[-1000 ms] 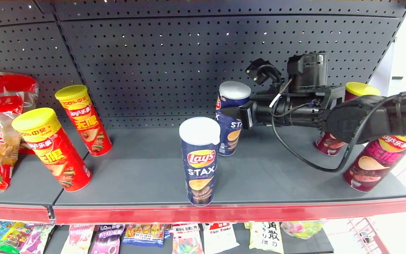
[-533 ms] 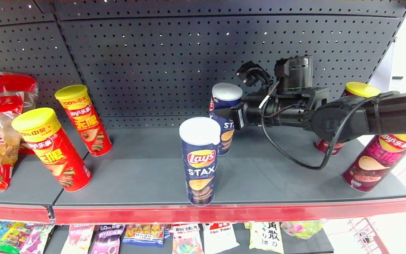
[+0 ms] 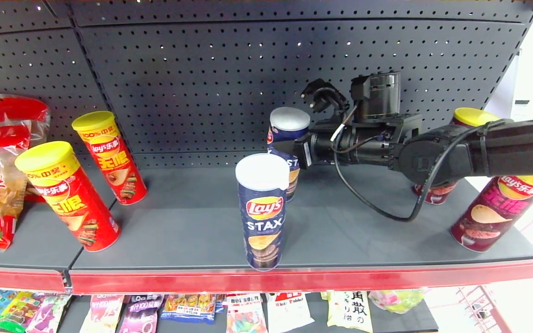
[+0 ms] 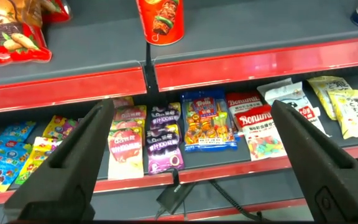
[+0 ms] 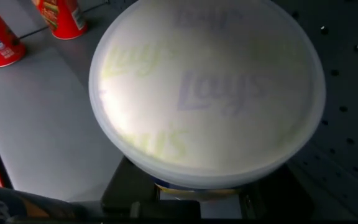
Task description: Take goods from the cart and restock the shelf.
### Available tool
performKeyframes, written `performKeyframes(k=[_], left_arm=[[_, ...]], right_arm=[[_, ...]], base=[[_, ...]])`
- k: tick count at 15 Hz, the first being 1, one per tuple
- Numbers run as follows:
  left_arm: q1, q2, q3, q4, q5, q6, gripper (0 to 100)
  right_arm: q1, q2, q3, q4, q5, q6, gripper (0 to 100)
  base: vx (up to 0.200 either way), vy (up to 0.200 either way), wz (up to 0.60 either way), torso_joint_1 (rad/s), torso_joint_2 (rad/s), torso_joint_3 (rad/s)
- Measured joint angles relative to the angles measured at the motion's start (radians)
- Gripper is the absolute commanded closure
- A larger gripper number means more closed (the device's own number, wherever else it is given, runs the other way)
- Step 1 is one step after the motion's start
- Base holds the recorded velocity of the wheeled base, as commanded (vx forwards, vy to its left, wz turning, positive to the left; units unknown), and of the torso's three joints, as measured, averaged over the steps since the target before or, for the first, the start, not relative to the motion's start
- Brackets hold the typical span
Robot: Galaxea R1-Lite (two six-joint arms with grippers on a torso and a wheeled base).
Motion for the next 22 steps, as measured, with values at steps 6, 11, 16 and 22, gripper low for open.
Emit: performKeyframes(k=[6, 11, 16, 22], left_arm=[[0.0, 0.0, -0.001, -0.024, 0.0, -0.001, 0], [0.0, 0.0, 0.0, -0.028, 0.0, 0.0, 0], [0.0, 0.0, -0.001, -0.03, 0.001, 0.0, 0], [0.0, 0.001, -0.001, -0.029, 0.001, 0.0, 0]], right_arm=[[0.019, 0.0, 0.019, 0.0, -0.033, 0.0, 100], [0.018, -0.002, 0.033, -0.003, -0.036, 0.001, 100], [0.018, -0.005, 0.047, -0.011, -0.042, 0.001, 100], [0.02, -0.005, 0.049, -0.004, -0.043, 0.002, 0]], base=[[0.0, 0.0, 0.0, 0.0, 0.0, 0.0], [0.0, 0.0, 0.0, 0.0, 0.0, 0.0], [0.0, 0.0, 0.0, 0.0, 0.0, 0.0], [0.0, 0.0, 0.0, 0.0, 0.0, 0.0]])
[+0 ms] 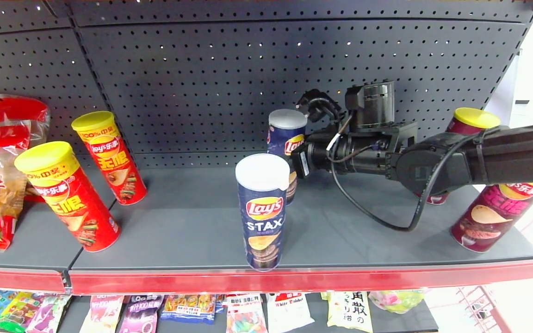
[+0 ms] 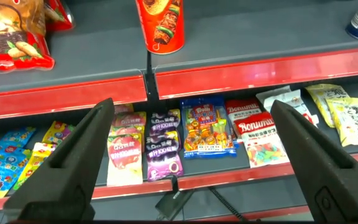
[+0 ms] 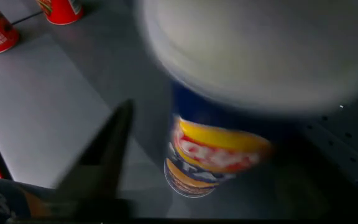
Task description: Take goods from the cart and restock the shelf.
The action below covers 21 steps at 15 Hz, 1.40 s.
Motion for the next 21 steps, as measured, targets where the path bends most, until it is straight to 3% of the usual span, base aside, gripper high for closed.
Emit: performKeyframes(k=[8, 16, 21], left_arm=[[0.0, 0.0, 0.016, -0.001, -0.005, 0.004, 0], [0.0, 0.001, 0.018, -0.001, -0.029, 0.003, 0], [0.001, 0.014, 0.021, -0.013, -0.064, 0.004, 0]], right_arm=[[-0.003, -0.076, 0.07, -0.004, -0.024, 0.024, 0], [-0.013, -0.228, 0.26, -0.007, -0.089, 0.065, 0], [0.0, -0.384, 0.495, -0.004, -0.216, 0.08, 0]], base=[[0.0, 0.0, 0.0, 0.0, 0.0, 0.0], [0.0, 0.0, 0.0, 0.0, 0.0, 0.0], [0.0, 0.0, 0.0, 0.0, 0.0, 0.0]])
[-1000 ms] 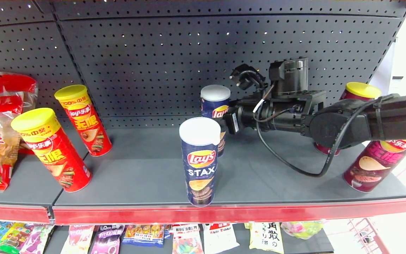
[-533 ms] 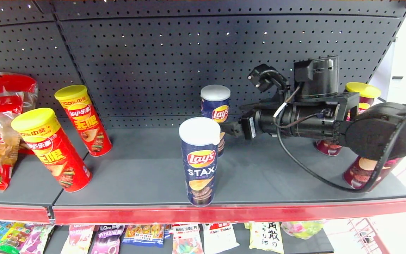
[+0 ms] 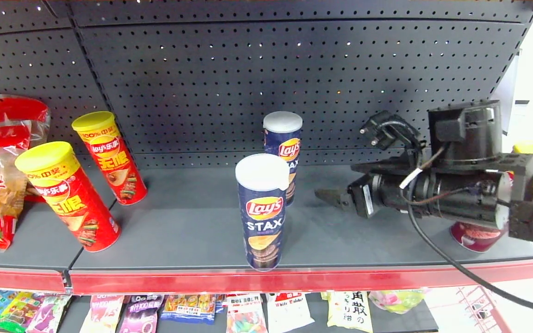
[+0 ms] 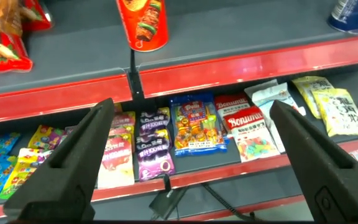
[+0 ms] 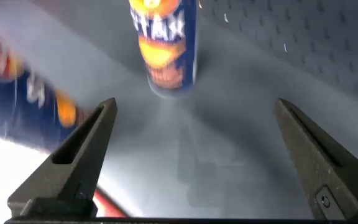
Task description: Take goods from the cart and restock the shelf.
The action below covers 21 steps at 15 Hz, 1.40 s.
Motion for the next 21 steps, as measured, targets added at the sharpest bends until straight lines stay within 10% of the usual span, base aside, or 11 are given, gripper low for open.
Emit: performKeyframes(k=[5, 10, 15, 18, 21], left_arm=[[0.0, 0.174, -0.025, -0.114, -0.125, -0.012, 0], [-0.001, 0.607, -0.052, -0.543, -0.164, -0.029, 0], [-0.104, 1.12, -0.193, -0.834, -0.031, -0.086, 0], [-0.25, 1.319, -0.272, -0.872, 0.087, -0.181, 0], [-0.302, 1.437, -0.293, -0.873, 0.099, -0.189, 0]], right_arm=[[0.038, -0.448, 0.379, 0.006, -0.083, -0.001, 0], [0.004, -1.007, 0.612, 0.208, -0.28, -0.039, 0], [-0.269, -1.335, 0.717, 0.357, -0.382, -0.036, 0], [-0.307, -1.427, 0.776, 0.363, -0.383, -0.033, 0], [-0.313, -1.478, 0.806, 0.364, -0.383, -0.033, 0]], base=[[0.0, 0.0, 0.0, 0.0, 0.0, 0.0], [0.0, 0.0, 0.0, 0.0, 0.0, 0.0], [0.0, 0.0, 0.0, 0.0, 0.0, 0.0], [0.0, 0.0, 0.0, 0.0, 0.0, 0.0], [0.0, 0.0, 0.0, 0.0, 0.0, 0.0]])
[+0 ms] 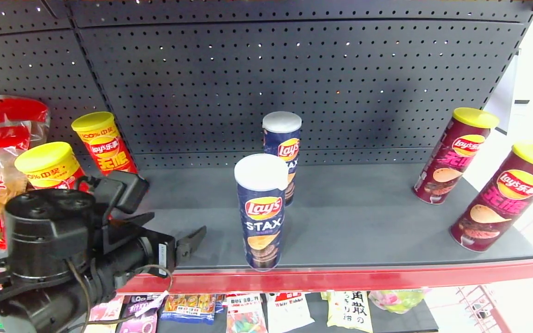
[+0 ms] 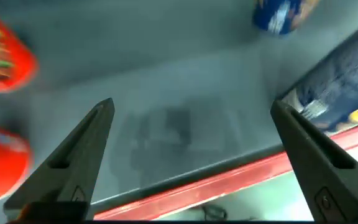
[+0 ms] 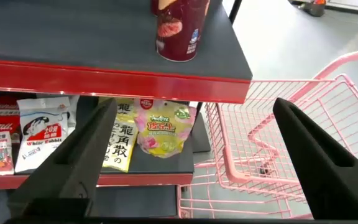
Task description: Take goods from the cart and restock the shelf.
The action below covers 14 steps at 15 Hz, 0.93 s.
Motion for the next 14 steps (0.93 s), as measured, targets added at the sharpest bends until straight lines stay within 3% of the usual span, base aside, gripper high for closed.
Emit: performKeyframes(k=[4, 14], left_arm=[[-0.009, 0.143, -0.051, -0.027, 0.035, 0.0, 0], [-0.023, 0.319, -0.158, -0.033, 0.04, 0.0, 0]], right_arm=[[0.0, -0.052, 0.021, 0.003, 0.0, -0.003, 0], [-0.001, -0.066, 0.036, 0.001, 0.002, -0.003, 0]], base=[[0.0, 0.0, 0.0, 0.0, 0.0, 0.0], [0.0, 0.0, 0.0, 0.0, 0.0, 0.0]])
